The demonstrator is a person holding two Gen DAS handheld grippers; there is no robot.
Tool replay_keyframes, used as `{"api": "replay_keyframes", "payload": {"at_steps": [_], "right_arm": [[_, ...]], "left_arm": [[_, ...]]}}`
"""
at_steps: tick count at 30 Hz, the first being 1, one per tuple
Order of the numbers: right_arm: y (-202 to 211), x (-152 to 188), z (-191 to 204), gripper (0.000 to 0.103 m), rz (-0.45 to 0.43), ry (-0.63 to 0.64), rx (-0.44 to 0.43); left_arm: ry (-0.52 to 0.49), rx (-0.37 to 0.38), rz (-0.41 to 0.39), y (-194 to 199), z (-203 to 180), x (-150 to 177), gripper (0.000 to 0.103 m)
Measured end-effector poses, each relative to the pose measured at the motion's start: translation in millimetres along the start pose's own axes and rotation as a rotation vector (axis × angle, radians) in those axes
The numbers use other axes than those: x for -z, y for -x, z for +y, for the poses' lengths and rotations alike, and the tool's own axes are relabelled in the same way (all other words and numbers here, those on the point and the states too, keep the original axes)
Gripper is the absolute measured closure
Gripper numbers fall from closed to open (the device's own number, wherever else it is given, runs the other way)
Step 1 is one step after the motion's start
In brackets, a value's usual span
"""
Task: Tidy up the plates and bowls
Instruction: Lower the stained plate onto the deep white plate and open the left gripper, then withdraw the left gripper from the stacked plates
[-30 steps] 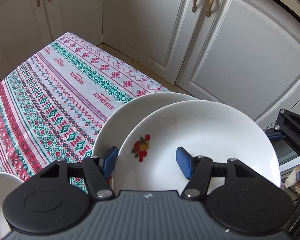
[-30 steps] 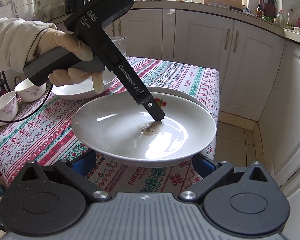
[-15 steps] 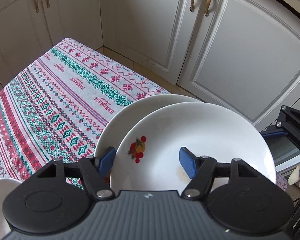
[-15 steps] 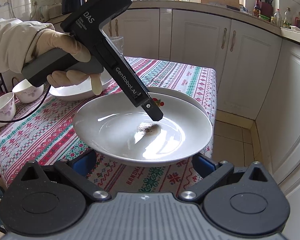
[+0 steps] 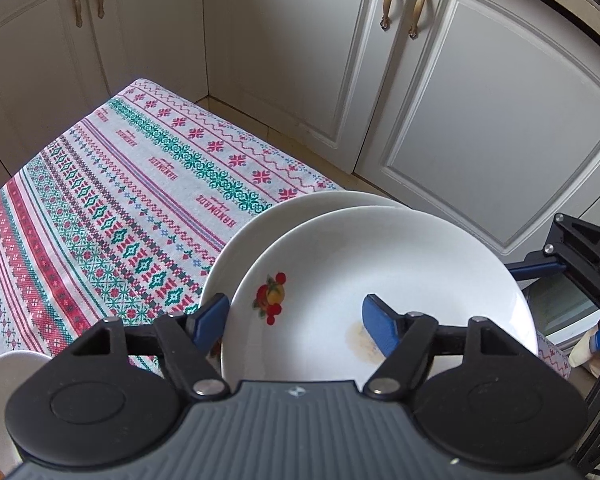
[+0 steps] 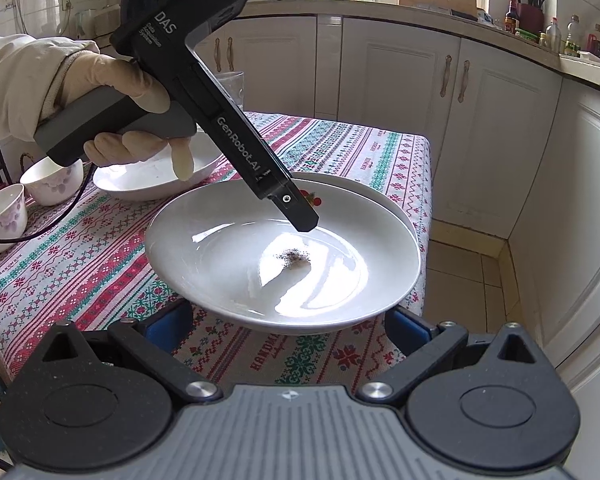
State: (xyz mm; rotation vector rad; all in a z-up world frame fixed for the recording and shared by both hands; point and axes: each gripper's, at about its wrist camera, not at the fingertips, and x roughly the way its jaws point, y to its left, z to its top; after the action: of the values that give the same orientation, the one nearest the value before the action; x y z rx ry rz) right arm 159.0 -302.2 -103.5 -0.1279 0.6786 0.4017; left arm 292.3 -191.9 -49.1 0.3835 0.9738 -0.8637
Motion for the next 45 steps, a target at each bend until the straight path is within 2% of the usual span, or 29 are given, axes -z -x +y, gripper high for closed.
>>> {"api": "replay_keyframes", "payload": {"at_steps": [12,16,27,34,37,42,45], "right_arm": [[5.1,2.8,4.4,0.000,-0.011,0.003,0.002],[13.7,2.8,9.6,0.000,-0.033,0.011,-0.003],[41.3,5.8,30.0,0.000,-0.087,0.019,0.003],[59.0,5.9,47.2,0.000,-0.137,0.016,0.005],[62.3,7.7,53.9,0.000,-0.145,0.014,0.004],[65.7,10.5,63.9,0.000,-0.148,0.027,-0.011],[66.9,10.3,69.2,0.000,-0.143,0.044,-0.016]], "left_arm": [[-0.009,-0.051,-0.026,14.4,-2.7,5.4,0.026],[0.020,-0.048,-0.050,26.5,-2.0,13.2,0.026],[0.076,-0.114,-0.203,89.9,-26.9,64.9,0.019],[0.148,-0.245,-0.328,120.4,-49.3,119.8,0.012],[0.200,-0.349,-0.357,119.8,-55.9,144.5,0.011],[0.274,-0.502,-0.335,106.0,-59.2,176.4,0.010],[0.322,-0.541,-0.327,98.0,-56.3,190.3,0.010]]}}
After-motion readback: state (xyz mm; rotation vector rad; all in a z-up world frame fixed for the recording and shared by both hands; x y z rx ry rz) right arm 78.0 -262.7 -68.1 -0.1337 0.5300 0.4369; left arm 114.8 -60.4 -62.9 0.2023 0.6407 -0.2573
